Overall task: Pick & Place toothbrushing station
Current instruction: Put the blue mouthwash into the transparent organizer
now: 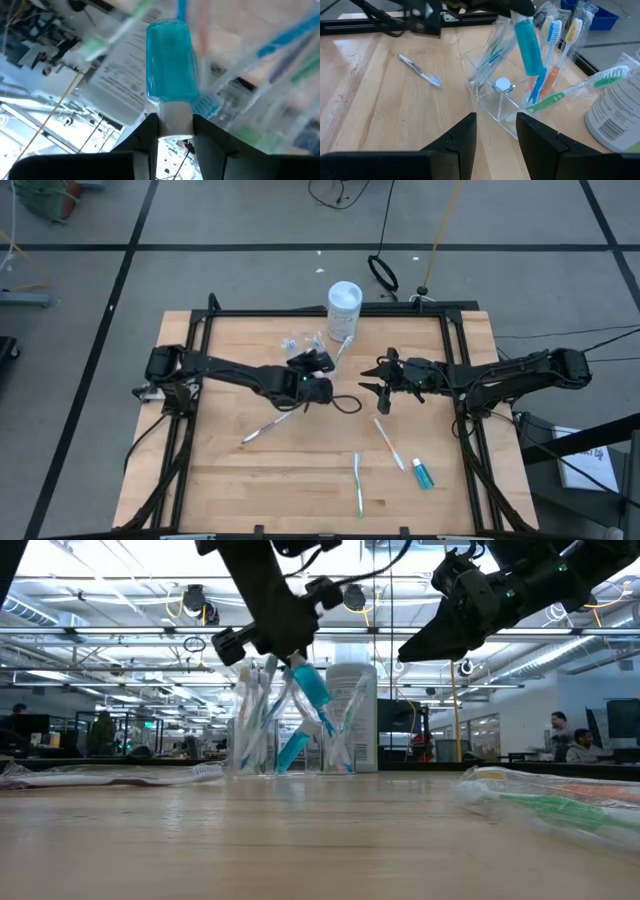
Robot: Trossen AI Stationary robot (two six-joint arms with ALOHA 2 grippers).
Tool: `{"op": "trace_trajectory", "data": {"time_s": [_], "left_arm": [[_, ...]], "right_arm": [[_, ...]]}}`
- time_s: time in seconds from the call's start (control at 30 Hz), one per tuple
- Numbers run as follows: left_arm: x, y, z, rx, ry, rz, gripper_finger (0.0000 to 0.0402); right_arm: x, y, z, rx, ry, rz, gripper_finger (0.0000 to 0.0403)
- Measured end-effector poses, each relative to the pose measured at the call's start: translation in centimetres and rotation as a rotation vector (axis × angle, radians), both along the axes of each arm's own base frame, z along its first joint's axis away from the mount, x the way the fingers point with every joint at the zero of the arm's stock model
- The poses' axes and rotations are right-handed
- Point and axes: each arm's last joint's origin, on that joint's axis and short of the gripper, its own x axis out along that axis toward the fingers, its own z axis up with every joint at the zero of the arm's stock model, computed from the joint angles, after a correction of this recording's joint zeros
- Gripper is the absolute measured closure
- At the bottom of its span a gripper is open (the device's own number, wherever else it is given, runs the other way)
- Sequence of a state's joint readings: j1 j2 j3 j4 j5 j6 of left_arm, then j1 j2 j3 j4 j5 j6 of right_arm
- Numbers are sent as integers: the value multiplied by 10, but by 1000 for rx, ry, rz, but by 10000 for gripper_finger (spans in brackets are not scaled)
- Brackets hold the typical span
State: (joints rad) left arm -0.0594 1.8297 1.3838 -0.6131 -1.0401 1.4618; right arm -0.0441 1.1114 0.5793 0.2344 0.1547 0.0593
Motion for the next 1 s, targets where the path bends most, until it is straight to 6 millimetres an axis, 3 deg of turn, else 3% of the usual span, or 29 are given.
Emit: {"op": "trace_trajectory", "data": {"time_s": [0.33, 0.77, 1.0], "left_arm": [[-19, 0, -7, 65, 297, -13, 309], [-19, -9, -10, -38, 297, -79, 309], [-18, 0, -12, -163, 326, -119, 309]], "right_arm": [[0, 0, 0, 0, 0, 0, 273], [0, 0, 0, 0, 0, 0, 273], [0, 0, 0, 0, 0, 0, 273]]}}
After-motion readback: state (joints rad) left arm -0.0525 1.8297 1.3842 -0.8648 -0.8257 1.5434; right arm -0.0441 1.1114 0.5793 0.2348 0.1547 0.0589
